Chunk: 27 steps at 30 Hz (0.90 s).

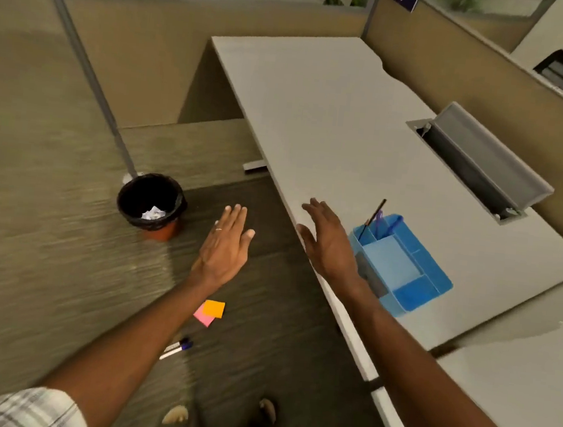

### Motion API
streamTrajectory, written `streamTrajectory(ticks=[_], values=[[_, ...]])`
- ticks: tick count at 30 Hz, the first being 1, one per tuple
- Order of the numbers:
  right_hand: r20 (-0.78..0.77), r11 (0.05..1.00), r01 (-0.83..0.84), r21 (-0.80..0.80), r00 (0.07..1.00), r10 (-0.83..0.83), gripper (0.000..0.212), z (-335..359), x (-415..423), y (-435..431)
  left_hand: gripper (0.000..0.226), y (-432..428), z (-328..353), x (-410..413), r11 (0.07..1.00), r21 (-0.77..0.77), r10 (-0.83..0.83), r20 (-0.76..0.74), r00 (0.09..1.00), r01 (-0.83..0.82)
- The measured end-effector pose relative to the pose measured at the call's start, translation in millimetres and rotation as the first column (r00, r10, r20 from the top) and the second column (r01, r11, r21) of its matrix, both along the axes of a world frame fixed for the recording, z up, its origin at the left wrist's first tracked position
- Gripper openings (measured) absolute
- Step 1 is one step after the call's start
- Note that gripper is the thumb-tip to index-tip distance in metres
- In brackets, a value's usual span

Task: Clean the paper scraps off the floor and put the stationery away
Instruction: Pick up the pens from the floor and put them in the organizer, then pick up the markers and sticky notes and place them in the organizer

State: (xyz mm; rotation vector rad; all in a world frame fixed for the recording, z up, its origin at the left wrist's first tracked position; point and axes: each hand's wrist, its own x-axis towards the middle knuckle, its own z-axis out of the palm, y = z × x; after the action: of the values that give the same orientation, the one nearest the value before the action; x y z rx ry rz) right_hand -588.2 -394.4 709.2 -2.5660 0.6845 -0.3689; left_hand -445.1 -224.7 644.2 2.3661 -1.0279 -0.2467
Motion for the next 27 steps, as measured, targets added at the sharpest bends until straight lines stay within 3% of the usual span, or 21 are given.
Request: streamTrajectory(ticks=[9, 18, 27], values=[[-0.171, 0.990, -0.137, 0.030, 0.975, 0.140, 0.052, -41.2, 49.4, 101.3, 0.056, 147.2, -19.4, 27.6, 0.985, 0.104, 0.138, 0.021, 0.990, -0.140], [-0.238, 0.973, -0.219, 0.071, 0.944, 0.230, 0.048, -93.3, 80.6, 215.4, 0.056, 286.4, -44.7, 50.9, 0.943, 0.290, 0.179, -0.028, 0.983, -0.163], [-0.369, 0.942, -0.302, 0.148, 0.867, 0.336, 0.056, -142.0, 109.5, 239.4, 0.058, 325.6, -71.0, 58.2, 0.888, 0.395, 0.288, -0.077, 0.954, -0.236]])
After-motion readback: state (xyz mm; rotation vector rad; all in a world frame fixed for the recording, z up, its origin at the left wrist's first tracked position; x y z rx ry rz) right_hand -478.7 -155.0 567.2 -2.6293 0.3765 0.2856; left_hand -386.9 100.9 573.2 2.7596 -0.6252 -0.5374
